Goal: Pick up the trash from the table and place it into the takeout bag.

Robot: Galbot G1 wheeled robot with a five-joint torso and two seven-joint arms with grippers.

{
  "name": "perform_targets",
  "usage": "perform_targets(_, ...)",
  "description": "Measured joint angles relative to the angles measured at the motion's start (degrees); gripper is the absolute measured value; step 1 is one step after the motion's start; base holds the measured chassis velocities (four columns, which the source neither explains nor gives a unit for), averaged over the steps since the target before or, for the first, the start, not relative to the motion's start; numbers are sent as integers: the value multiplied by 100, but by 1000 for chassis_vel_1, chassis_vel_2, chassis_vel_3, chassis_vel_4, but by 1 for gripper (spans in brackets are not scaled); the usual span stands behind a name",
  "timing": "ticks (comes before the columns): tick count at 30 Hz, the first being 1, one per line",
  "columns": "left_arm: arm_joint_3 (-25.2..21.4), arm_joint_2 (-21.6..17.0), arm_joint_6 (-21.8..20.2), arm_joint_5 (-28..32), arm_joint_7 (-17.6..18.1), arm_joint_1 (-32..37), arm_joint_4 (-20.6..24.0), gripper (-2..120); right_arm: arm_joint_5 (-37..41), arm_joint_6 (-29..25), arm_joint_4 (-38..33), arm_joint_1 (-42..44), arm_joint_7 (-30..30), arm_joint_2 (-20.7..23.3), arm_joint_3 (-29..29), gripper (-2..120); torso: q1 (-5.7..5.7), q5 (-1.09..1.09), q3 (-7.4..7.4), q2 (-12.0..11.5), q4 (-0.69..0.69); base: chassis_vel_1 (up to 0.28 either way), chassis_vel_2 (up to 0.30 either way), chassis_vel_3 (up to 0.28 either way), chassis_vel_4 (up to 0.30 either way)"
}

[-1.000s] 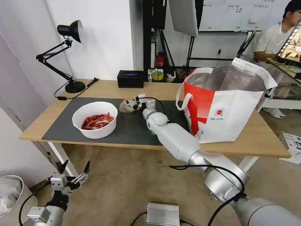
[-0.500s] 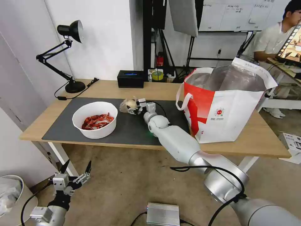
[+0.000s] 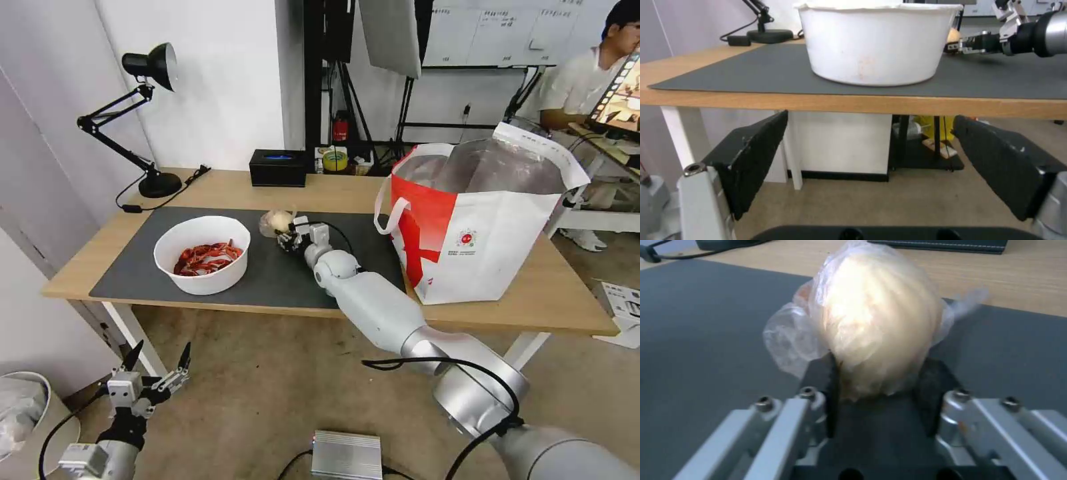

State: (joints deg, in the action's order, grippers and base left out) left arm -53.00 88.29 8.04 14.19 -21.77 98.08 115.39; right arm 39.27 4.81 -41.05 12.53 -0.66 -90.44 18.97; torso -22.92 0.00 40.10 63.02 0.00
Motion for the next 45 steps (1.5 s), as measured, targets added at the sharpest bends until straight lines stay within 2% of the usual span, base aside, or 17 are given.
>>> perform_targets(9,10,-99,3,88,-1,-85,-93,100,-218,5,-284,210,-125,18,-193,0,0,0,0,0,0,0,0,0,0)
perform_targets(20,16,-355,-5,352,-1,-198,-267,100,-555,2,-756,375,-314,33,-276,0,0,0,0,0,0,0,0,0,0)
perform_targets(32,-57,-376,34,431,-6,-78,-190,100,-1292,-478,-1474,635,-519,108,-510,0,0,0,0,0,0,0,0,0,0)
perform_targets(45,-129,-389,56,488,-13,63,-42,100,-1694,-791,-2731,867,-679,721,-432,0,0,0,0,0,0,0,0,0,0)
